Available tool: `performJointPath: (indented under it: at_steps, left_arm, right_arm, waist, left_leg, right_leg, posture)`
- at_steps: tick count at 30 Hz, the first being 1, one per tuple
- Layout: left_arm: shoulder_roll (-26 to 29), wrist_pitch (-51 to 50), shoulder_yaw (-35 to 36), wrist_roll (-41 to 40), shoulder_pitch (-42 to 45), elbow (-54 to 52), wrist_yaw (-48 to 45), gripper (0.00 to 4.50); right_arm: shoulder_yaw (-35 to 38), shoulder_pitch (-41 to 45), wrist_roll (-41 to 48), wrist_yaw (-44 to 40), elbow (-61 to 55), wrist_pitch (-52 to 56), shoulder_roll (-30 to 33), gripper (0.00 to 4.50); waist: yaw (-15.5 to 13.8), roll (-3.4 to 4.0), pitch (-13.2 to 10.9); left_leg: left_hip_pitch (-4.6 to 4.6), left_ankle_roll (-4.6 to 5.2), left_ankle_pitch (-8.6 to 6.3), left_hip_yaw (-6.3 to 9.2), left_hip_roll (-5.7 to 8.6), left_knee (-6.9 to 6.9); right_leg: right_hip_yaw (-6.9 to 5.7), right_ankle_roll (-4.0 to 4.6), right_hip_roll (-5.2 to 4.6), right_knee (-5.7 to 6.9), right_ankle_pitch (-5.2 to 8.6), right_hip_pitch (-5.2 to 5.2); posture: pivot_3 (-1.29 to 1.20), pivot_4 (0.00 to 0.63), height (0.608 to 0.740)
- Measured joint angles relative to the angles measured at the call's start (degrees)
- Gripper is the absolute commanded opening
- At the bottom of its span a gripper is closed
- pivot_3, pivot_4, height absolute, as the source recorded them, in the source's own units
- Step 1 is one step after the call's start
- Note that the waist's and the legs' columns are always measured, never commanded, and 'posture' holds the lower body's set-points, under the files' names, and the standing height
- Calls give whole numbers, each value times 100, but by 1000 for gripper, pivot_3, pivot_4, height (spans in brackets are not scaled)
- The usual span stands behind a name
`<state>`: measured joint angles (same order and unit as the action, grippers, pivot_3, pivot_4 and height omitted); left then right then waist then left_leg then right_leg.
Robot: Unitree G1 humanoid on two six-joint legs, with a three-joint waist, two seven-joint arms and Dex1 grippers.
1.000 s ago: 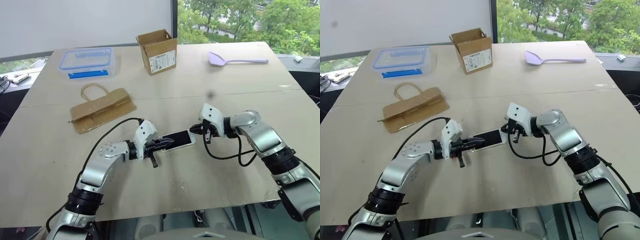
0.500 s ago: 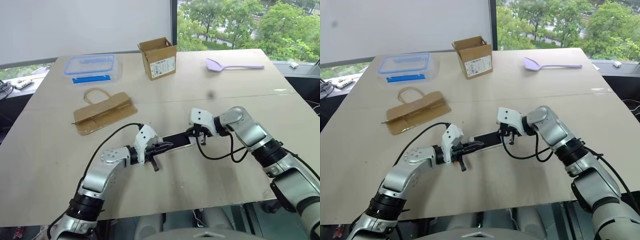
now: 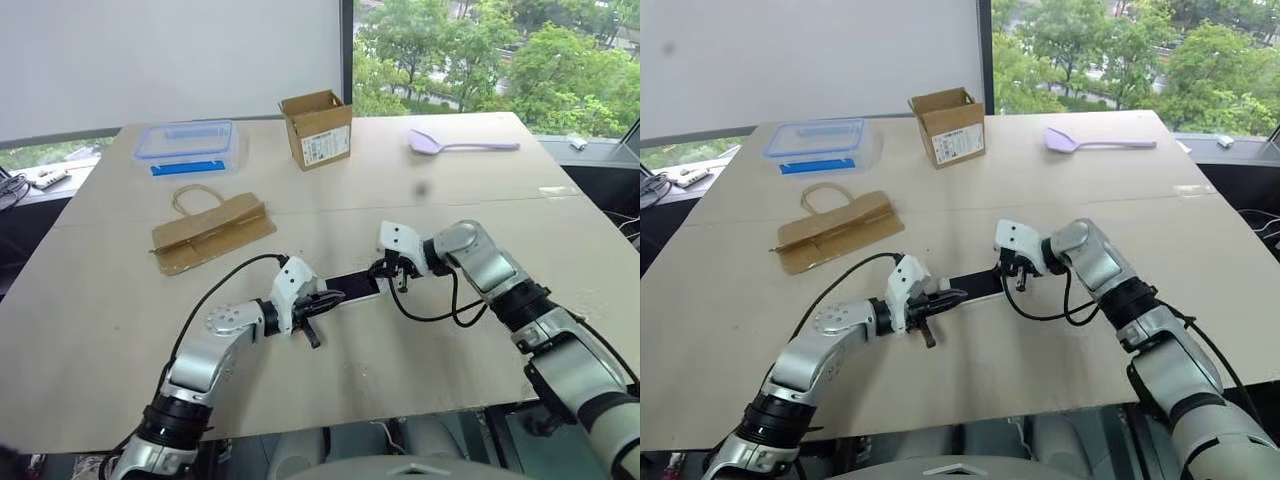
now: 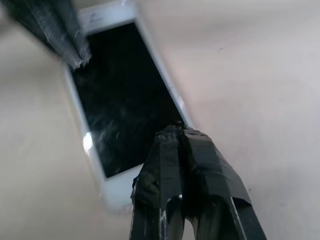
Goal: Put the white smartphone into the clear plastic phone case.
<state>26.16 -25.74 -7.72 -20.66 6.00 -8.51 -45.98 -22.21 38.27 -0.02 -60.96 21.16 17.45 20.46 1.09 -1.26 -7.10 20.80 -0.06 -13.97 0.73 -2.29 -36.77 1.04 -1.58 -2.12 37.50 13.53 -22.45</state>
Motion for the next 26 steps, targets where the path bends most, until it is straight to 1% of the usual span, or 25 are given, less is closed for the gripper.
performJointPath:
  at_steps: [1,2,3,4,5,6,7,8,10,12,13,14,16,18,21,24,26]
  left_arm:
    - [-81,23,96,-99,-30,-6,-2,44]
    - [-144,51,177,-185,-50,-32,1,44]
    - [-209,95,263,-257,-50,-85,3,44]
    - [-306,122,370,-387,-45,-168,17,428]
    - [-405,130,510,-548,-35,-283,49,620]
    - [-445,128,596,-660,-19,-346,85,972]
    - [-459,120,695,-745,-17,-408,108,1307]
    - [-463,102,814,-880,-2,-465,139,1887]
    - [-402,38,1037,-1060,15,-587,163,2811]
    - [-246,-73,1175,-1222,9,-723,132,3897]
    - [-130,-163,1231,-1336,-2,-809,104,4386]
    - [-24,-225,1286,-1400,-29,-888,61,4454]
    - [342,-350,1389,-1557,-206,-1093,-135,4454]
    - [579,-381,1458,-1576,-383,-1182,-285,4454]
    - [985,-376,1662,-1623,-920,-1402,-553,4454]
    - [1181,-337,1906,-1625,-1452,-1596,-660,4454]
    - [1198,-326,1998,-1630,-1670,-1654,-672,4454]
  right_arm:
    - [266,-226,166,147,-147,-89,-77,0]
    - [462,-437,330,272,-319,-131,-157,0]
    - [584,-598,489,328,-514,-105,-189,0]
    - [702,-769,608,374,-765,-42,-171,658]
    - [836,-918,713,434,-1023,11,-104,990]
    - [972,-1006,786,496,-1237,69,-41,1475]
    - [1108,-1075,863,543,-1442,123,38,1834]
    - [1289,-1187,959,606,-1732,177,172,2446]
    - [1638,-1404,1153,675,-2232,338,416,3363]
    - [1869,-1669,1352,692,-2682,529,665,4448]
    - [1974,-1861,1460,694,-2940,643,818,4500]
    - [2069,-2011,1548,683,-3119,731,948,4500]
    - [2298,-2403,1692,664,-3511,851,1306,4500]
    - [2499,-2655,1782,656,-3704,887,1499,4500]
    - [2829,-3288,1937,621,-4114,906,1868,4500]
    - [3154,-3909,2023,636,-4396,861,2079,4500]
    - [3292,-4193,2026,654,-4496,849,2155,4500]
  waist:
    - [-1,13,-33]
    - [1,38,-68]
    - [5,43,-78]
    - [3,45,-100]
    - [-5,44,-116]
    - [-14,43,-131]
    - [-25,42,-145]
    - [-34,40,-154]
    - [-38,32,-164]
    - [-35,24,-178]
    - [-33,20,-191]
    - [-29,15,-202]
    - [-15,15,-222]
    - [-10,15,-230]
    - [-23,10,-240]
    - [-35,4,-257]
    - [-39,2,-263]
  left_leg:
    - [27,1,1,-5,1,0]
    - [75,26,16,-13,8,0]
    - [117,31,21,-26,18,-4]
    - [150,30,23,-30,17,-8]
    - [192,30,23,-31,12,-17]
    - [209,30,23,-29,10,-18]
    - [216,30,23,-27,10,-16]
    - [217,30,22,-25,10,-8]
    - [218,31,20,-26,11,7]
    - [218,31,20,-30,13,21]
    - [218,31,20,-31,13,22]
    - [218,31,20,-33,13,24]
    - [219,31,20,-39,12,25]
    - [215,31,20,-43,11,25]
    - [214,31,19,-42,10,28]
    - [214,31,19,-43,9,27]
    - [209,31,19,-46,10,26]
  right_leg:
    - [1,-1,5,0,-1,-26]
    - [4,-2,20,7,-2,-66]
    - [13,-6,29,22,-6,-109]
    - [16,-16,41,24,-15,-138]
    - [2,-17,51,24,-34,-168]
    - [-1,-12,53,24,-37,-180]
    - [-4,-13,54,24,-36,-186]
    - [-7,-16,54,19,-33,-187]
    - [-9,-20,53,4,-28,-186]
    - [-8,-21,52,-15,-27,-184]
    - [-8,-26,52,-21,-23,-184]
    - [-6,-35,52,-29,-18,-184]
    - [-3,-41,52,-41,-14,-181]
    - [0,-43,52,-44,-12,-179]
    - [-2,-25,51,-49,0,-177]
    - [-2,-24,48,-50,2,-176]
    - [-3,-24,44,-51,2,-172]
  posture:
    - [0,150,740]
    - [0,150,740]
    - [0,150,740]
    - [0,150,740]
    - [0,150,740]
    - [0,150,740]
    - [0,150,740]
    - [0,150,740]
    - [0,150,740]
    - [0,150,740]
    - [0,150,740]
    - [0,150,740]
    - [0,150,740]
    - [0,150,740]
    - [0,150,740]
    - [0,150,740]
    - [0,150,740]
